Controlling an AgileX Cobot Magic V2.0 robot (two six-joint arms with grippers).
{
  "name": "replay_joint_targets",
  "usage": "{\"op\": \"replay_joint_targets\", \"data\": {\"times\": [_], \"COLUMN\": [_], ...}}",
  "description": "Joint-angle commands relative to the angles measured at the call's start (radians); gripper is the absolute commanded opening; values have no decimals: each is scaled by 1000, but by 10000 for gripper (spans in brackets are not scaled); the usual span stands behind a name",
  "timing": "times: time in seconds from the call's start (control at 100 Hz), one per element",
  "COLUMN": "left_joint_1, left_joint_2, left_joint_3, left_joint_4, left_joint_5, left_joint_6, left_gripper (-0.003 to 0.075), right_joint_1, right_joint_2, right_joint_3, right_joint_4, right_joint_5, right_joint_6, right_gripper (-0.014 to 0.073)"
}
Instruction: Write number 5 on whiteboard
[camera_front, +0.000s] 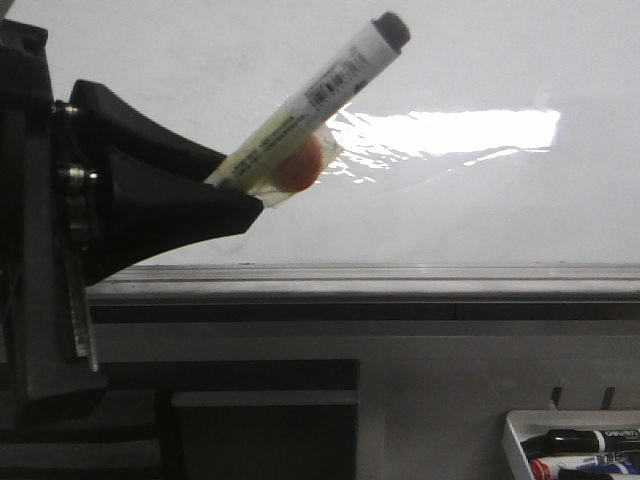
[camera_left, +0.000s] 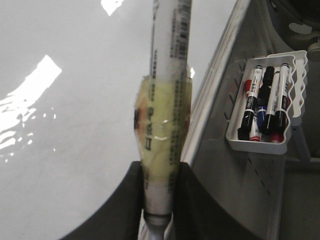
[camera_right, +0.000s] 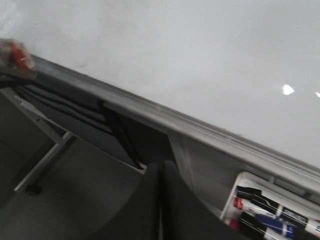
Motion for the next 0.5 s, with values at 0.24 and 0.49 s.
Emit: {"op": "replay_joint_targets", "data": {"times": [0.24, 0.49], "left_joint_1": [0, 0], "left_joint_2": [-16, -16], "left_joint_3": [-39, -39], "left_joint_4": [34, 62], "left_joint_5": [-74, -74], "left_joint_6": [51, 51], "left_gripper": [-20, -20], "right_joint_1": [243, 269], "right_joint_2": [186, 307], "right_joint_3": [-190, -309], "right_joint_4": [5, 5], "right_joint_5": [-136, -157], "right_joint_6": [-15, -15], "right_gripper": [461, 417]}}
